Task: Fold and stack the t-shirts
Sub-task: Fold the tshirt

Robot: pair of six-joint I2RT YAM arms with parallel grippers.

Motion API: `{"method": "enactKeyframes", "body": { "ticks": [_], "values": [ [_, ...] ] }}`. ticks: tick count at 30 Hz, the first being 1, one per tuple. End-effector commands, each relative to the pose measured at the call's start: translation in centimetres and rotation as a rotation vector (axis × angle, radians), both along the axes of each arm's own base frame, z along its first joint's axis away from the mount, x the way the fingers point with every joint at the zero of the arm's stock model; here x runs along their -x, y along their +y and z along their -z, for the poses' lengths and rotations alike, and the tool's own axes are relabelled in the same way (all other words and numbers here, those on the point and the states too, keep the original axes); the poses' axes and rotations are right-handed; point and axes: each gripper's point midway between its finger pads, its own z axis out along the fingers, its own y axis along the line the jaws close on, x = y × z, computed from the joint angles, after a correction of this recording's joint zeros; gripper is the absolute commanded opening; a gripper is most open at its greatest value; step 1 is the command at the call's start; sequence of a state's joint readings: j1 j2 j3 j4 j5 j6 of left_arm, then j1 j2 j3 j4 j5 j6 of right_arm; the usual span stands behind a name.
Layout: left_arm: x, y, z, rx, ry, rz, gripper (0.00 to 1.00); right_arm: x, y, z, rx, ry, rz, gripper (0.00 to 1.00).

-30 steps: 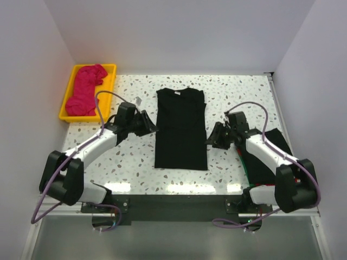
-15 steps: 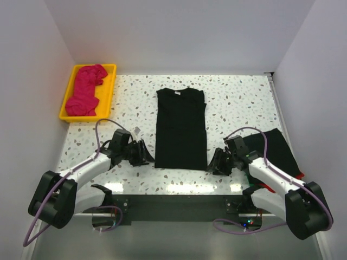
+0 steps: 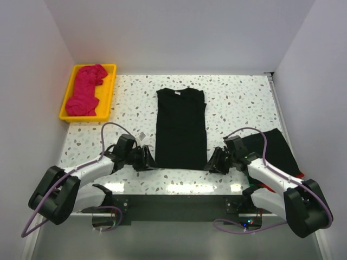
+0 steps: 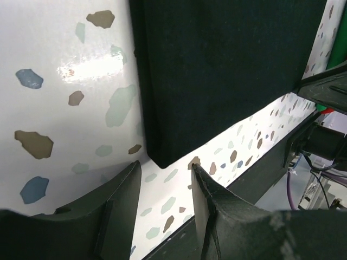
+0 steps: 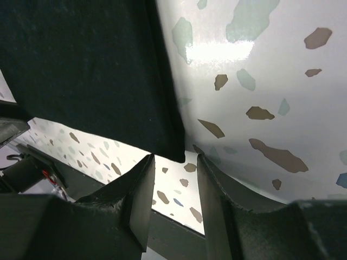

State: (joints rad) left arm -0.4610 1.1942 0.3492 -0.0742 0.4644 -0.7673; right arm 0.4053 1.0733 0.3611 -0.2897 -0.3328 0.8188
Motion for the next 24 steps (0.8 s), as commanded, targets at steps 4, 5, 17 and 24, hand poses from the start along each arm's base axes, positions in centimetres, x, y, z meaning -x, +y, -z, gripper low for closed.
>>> {"method": "enactKeyframes", "body": {
  "ticks": [4,5,17,24],
  "values": [
    [0.0,-0.4,0.8,-0.011,0.001,-0.012,0.47,0.4,-0.6,1.6,0.032,0.013,0.026,0.40],
    [0.1,-0.4,0.9,-0.014,0.004,-0.012,0.46,0.4,-0.6,1.7,0.031,0.016,0.028,0.40],
    [0.1,-0.3,2.4,-0.055,0.013,-0.064,0.16,0.3,-0.3,2.7,0.012,0.012,0.031,0.18],
    [1.5,-0.6,2.3,-0.064,0.022,-0.048,0.00,2.1,-0.8,2.7,-0.001,0.017,0.023,0.00]
  ]
}}
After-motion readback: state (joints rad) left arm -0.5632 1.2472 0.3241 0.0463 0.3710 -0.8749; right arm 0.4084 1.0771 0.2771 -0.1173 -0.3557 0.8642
